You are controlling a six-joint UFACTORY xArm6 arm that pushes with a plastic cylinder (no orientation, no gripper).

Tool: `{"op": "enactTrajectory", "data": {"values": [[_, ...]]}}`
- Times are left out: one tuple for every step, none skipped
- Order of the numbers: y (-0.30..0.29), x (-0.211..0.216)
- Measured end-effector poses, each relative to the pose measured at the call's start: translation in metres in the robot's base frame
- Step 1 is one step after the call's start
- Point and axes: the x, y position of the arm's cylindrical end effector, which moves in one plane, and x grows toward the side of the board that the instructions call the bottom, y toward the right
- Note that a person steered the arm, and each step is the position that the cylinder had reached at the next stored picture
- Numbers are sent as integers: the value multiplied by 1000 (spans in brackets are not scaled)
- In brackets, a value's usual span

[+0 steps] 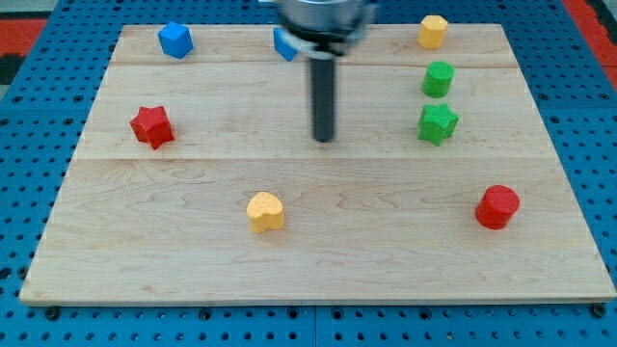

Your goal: Move the green circle towards the bottom left

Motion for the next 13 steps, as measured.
{"op": "enactTrajectory", "data": {"values": [[109,9],[197,-29],[205,-79],[215,-111],[137,-120],[54,-82],[-37,-23],[-56,-17],[-27,-24],[-10,-29],[-10,-29],[-43,22],[-91,38]]}}
